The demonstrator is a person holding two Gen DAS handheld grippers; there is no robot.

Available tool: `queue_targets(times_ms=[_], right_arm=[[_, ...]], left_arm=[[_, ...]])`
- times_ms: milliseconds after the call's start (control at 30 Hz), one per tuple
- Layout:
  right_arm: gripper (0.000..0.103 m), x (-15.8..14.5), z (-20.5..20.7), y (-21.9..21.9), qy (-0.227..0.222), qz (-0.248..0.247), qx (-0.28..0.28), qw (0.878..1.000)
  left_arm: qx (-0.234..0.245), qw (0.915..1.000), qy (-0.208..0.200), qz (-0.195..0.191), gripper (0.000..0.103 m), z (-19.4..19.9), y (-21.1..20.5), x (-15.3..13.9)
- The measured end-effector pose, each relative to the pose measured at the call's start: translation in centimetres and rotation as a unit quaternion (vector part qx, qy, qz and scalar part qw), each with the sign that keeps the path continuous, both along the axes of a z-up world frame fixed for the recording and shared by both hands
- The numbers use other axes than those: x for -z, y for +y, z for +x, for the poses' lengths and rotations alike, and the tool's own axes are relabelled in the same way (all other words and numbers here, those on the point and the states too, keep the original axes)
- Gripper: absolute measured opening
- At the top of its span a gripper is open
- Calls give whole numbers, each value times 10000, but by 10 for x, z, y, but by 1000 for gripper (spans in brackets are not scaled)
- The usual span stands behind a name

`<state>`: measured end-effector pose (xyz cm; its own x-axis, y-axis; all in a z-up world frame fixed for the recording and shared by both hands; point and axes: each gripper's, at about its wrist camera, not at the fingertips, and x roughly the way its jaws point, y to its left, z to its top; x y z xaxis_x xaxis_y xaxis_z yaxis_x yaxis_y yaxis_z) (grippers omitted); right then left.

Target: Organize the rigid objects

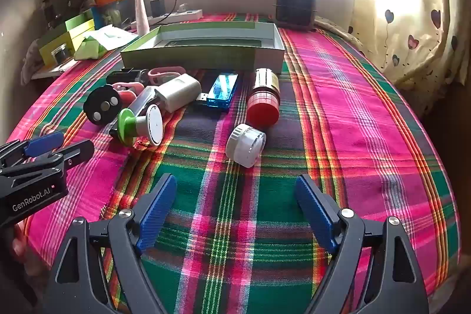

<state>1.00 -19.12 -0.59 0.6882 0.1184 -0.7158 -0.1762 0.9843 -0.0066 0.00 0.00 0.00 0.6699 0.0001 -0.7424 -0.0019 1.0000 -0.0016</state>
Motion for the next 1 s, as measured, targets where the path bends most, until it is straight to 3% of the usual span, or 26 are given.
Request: queue_targets(times_ms=[1000], right_arm=[[83,0,-1,0,-34,29,25,10000]], left_arm=[[36,10000,-29,8,62,-1,0,-1]])
